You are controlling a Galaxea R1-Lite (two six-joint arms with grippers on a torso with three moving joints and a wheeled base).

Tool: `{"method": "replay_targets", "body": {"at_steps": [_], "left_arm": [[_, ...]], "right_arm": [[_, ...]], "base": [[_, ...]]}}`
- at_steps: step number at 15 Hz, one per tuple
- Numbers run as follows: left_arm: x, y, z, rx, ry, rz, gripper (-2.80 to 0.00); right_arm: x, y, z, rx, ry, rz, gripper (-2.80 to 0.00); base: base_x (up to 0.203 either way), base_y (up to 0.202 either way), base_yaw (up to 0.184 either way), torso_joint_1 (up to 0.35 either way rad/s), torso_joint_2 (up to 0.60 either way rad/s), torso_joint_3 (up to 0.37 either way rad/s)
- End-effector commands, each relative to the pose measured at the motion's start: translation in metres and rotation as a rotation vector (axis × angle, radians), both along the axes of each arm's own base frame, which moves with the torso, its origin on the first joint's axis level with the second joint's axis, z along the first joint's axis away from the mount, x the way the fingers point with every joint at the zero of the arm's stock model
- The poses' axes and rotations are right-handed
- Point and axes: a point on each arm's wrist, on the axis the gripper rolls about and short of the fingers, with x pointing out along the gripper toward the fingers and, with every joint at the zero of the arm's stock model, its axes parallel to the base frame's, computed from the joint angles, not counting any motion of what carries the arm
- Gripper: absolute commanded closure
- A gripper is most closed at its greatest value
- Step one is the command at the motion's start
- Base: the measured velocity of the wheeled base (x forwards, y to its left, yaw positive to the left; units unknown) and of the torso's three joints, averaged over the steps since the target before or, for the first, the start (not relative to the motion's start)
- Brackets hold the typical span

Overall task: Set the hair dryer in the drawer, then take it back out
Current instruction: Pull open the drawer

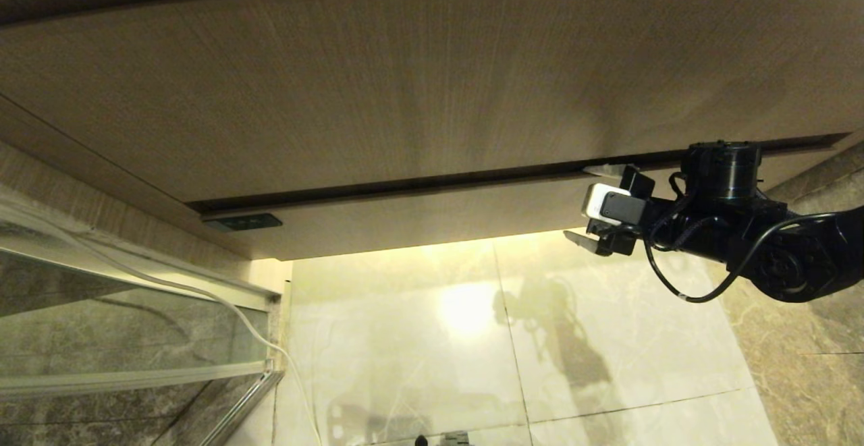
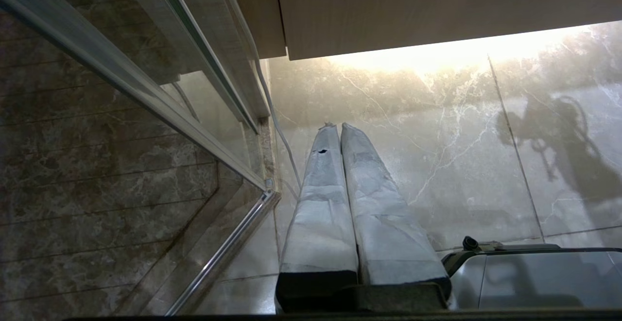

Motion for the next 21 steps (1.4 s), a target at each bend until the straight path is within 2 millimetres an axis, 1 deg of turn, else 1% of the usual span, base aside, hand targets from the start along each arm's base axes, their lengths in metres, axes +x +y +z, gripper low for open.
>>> {"method": "replay_targets", "body": {"at_steps": [1,6,12,15,18,21], "left_arm": [[0.000,0.000,0.000,-0.001,0.000,0.001,0.00],[0.000,0.000,0.000,-0.001,0.000,0.001,0.00],[0.000,0.000,0.000,-0.001,0.000,0.001,0.00],[0.000,0.000,0.000,-0.001,0.000,0.000,0.00],[0.000,0.000,0.000,-0.001,0.000,0.001,0.00],[0.000,0.000,0.000,-0.001,0.000,0.001,0.00]], "right_arm": [[0.001,-0.001,-0.002,-0.008,0.004,-0.006,-2.80],[-0.004,-0.005,-0.007,-0.040,0.064,-0.053,-2.80],[-0.014,-0.007,-0.008,-0.048,0.097,-0.053,-2.80],[-0.014,-0.007,-0.007,-0.052,0.109,-0.068,-2.80],[-0.022,-0.009,-0.002,-0.060,0.133,-0.075,-2.80],[-0.037,-0.013,0.006,-0.094,0.185,-0.135,-2.80]], "base": [[0.000,0.000,0.000,0.000,0.00,0.000],[0.000,0.000,0.000,0.000,0.00,0.000],[0.000,0.000,0.000,0.000,0.00,0.000],[0.000,0.000,0.000,0.000,0.00,0.000],[0.000,0.000,0.000,0.000,0.00,0.000],[0.000,0.000,0.000,0.000,0.00,0.000]]}}
